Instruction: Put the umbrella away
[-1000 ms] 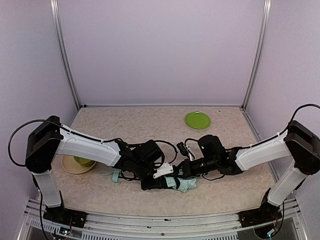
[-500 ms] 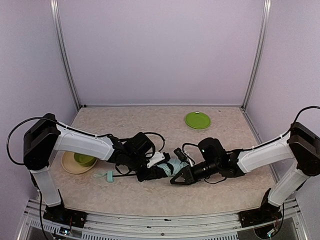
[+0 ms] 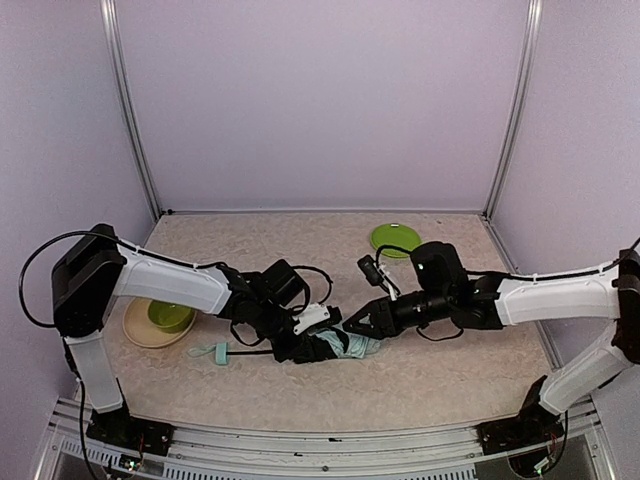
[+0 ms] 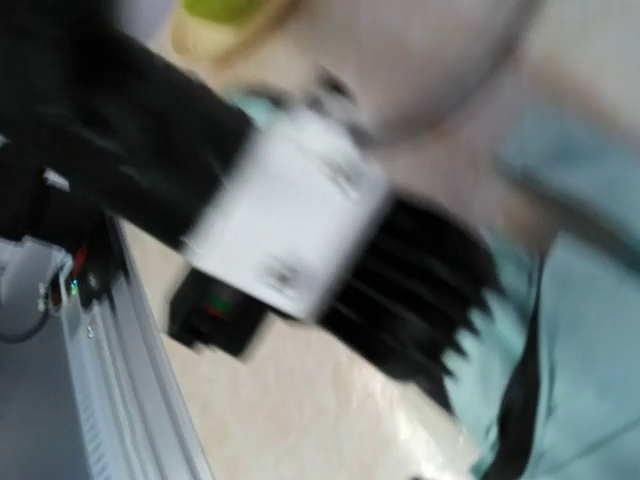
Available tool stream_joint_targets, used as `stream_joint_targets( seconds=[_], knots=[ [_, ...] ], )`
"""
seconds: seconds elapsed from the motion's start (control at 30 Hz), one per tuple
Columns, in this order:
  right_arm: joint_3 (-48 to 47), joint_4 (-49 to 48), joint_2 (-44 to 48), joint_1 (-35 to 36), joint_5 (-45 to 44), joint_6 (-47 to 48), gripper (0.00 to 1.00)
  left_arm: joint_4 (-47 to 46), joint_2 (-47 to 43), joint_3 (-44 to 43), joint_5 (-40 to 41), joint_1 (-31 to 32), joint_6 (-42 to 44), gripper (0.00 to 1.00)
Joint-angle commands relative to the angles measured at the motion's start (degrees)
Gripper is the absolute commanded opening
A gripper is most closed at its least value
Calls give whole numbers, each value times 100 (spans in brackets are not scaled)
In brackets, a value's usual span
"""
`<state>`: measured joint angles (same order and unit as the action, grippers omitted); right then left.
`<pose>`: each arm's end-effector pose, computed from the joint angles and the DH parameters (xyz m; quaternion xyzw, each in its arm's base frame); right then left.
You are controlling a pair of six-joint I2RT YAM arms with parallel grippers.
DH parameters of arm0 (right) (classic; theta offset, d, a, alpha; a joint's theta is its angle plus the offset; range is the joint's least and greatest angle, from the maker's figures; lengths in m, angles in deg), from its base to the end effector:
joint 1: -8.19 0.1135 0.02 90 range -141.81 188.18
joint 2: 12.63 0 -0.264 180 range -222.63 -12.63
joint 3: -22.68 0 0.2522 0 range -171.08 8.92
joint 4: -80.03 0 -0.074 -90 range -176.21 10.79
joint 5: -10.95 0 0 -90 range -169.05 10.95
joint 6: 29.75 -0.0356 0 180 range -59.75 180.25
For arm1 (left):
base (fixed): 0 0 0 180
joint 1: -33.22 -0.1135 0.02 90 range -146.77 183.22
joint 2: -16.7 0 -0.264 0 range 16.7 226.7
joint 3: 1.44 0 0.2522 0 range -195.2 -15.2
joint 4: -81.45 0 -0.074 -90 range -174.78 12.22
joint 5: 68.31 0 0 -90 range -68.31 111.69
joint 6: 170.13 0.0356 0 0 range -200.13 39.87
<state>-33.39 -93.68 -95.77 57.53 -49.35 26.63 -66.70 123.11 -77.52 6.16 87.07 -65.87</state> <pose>0.1825 0.2396 0.2031 -0.2368 0.8263 0.4728 0.1941 0.2063 -0.2986 0.1436 0.5655 0.7786 -0.2041 0.1797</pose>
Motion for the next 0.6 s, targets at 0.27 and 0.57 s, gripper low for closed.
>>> stream_joint_targets(
  seconds=[0.27, 0.57],
  knots=[
    [874, -76, 1628, 488, -1800, 4455, 64, 1383, 589, -50, -1604, -237, -163, 0],
    [511, 274, 425, 1034, -2234, 6552, 82, 1677, 768, -214, -2011, -326, -76, 0]
  ],
)
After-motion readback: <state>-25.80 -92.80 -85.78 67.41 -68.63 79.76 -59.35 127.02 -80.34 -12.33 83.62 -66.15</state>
